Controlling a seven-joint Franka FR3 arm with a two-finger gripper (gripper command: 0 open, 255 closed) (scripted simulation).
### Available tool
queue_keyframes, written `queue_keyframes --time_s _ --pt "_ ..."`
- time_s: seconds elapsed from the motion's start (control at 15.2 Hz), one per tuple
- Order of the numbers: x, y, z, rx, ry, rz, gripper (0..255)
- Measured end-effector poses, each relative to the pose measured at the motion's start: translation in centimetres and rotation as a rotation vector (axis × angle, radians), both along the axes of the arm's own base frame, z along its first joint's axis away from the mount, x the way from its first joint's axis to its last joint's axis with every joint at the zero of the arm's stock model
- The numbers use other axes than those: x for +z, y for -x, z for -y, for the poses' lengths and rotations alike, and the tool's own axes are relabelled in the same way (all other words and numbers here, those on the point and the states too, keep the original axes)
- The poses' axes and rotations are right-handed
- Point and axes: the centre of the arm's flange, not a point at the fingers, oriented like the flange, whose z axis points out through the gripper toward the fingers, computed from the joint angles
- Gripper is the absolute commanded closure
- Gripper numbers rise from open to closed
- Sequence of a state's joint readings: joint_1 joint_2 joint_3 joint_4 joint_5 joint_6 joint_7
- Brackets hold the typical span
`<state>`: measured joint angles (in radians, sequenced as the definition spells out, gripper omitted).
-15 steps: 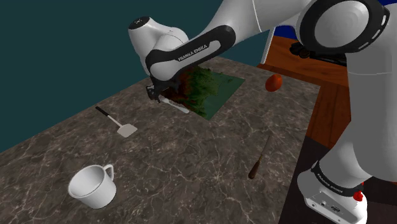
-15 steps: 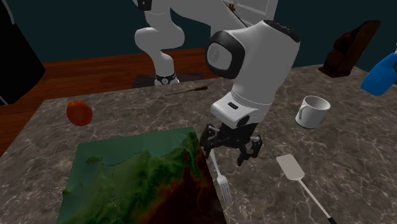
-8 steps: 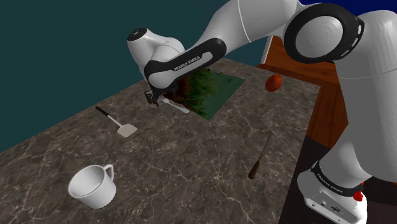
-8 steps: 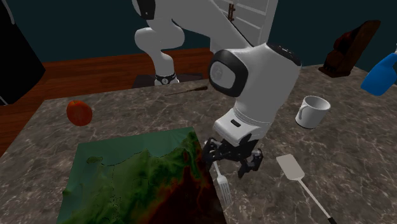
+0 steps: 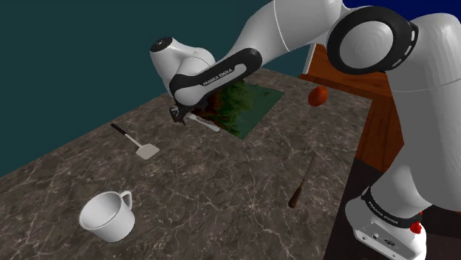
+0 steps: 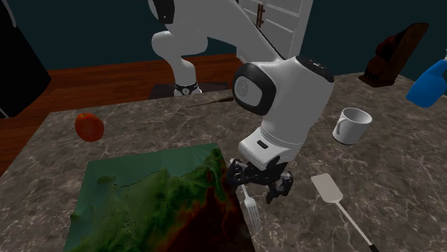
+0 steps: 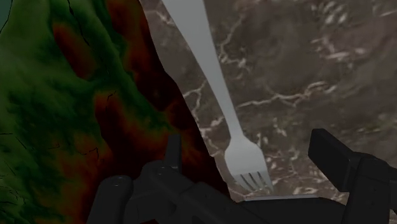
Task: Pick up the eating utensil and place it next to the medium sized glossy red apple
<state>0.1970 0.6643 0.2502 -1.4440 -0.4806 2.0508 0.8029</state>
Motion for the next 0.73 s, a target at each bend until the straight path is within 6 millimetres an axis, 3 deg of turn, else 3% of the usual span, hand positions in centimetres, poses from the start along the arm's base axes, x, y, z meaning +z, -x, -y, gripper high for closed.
queue_keyframes --time_s 0.07,0.73 --pt "0.0 0.0 0.0 0.0 0.0 0.0 255" --pt "0.29 -0.01 -0.08 0.003 -0.002 0.004 255"
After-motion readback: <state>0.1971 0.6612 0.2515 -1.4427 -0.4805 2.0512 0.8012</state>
